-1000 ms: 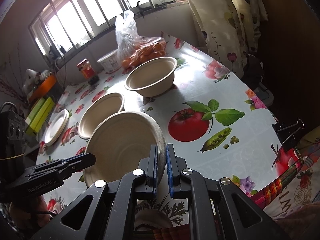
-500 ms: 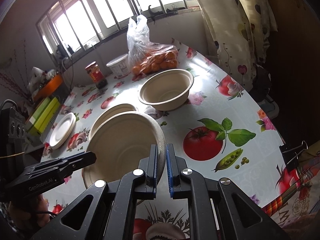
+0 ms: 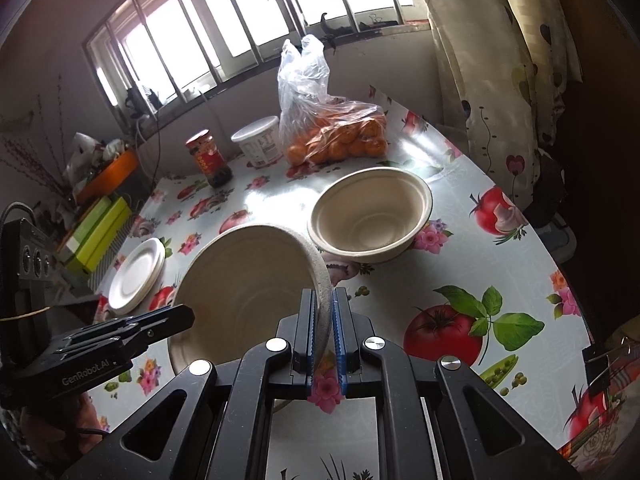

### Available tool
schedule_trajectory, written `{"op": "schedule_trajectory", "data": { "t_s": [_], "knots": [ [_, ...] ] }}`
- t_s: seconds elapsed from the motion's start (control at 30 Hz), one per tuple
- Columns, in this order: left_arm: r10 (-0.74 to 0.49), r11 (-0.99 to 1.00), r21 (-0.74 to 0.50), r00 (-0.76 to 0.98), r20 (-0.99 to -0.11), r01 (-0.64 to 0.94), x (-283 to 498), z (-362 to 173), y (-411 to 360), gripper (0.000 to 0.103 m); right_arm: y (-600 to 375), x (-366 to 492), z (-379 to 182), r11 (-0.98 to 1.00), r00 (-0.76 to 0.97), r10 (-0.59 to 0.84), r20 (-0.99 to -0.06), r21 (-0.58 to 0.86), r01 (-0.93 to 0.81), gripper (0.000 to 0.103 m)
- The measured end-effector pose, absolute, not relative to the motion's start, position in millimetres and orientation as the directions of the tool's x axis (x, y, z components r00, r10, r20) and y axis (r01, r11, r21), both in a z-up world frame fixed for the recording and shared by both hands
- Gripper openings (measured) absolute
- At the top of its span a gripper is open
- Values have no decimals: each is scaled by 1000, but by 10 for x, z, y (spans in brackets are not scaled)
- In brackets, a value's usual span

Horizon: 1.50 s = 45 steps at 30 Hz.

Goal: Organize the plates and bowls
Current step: 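Lift the held bowl and lower it into another beige bowl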

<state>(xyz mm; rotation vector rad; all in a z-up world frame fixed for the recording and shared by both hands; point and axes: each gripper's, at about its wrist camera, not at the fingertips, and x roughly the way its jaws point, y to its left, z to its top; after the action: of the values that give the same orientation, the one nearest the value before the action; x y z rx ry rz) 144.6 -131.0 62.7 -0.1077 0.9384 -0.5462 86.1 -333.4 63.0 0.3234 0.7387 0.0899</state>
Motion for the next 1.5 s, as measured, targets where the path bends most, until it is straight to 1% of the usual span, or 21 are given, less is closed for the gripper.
{"op": "schedule_trajectory", "data": {
  "t_s": [0.3, 0.77, 1.13, 1.5],
  "knots": [
    [-461, 880, -316, 476, -749, 355, 1726, 609, -1174, 13, -3217, 1213, 591, 941, 715, 229, -660, 338, 11, 10],
    [-433, 895, -307, 460, -775, 325, 1960, 441, -1127, 13, -3133, 1522, 486, 945, 689, 227, -688, 327, 16, 10],
    [-423, 899, -311, 432, -797, 308, 2053, 288, -1137, 13, -3128, 1599, 352, 945, 664, 229, -711, 327, 24, 10],
    [-414, 904, -305, 433, -801, 300, 2061, 251, -1122, 13, -3113, 1621, 296, 944, 654, 231, -721, 327, 27, 10]
  ]
}}
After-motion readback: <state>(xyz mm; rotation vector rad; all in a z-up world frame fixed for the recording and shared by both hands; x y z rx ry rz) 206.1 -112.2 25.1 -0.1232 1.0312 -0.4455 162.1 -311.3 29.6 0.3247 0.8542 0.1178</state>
